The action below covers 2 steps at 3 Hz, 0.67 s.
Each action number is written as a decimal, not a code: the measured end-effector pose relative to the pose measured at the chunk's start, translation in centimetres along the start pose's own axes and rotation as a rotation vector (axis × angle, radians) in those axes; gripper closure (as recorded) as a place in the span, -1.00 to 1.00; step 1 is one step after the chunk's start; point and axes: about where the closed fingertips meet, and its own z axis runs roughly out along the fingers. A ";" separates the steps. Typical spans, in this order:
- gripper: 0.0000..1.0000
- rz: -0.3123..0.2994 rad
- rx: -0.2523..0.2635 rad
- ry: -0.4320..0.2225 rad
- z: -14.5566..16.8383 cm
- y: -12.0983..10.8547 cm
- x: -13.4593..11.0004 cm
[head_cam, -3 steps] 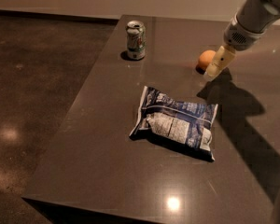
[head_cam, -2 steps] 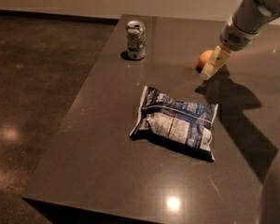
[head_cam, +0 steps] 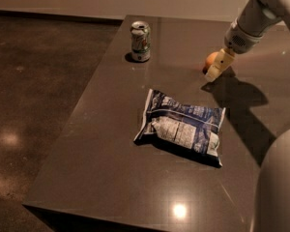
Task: Move orange near blue chip bag
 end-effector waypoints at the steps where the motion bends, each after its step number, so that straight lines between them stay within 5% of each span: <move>1: -0.26 -0.008 -0.029 -0.004 0.2 0.4 -0.3; 2: 0.21 -0.024 -0.064 -0.012 0.4 1.1 -0.7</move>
Offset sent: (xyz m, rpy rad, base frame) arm -0.0088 0.0198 0.0040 0.0624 0.0601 0.0806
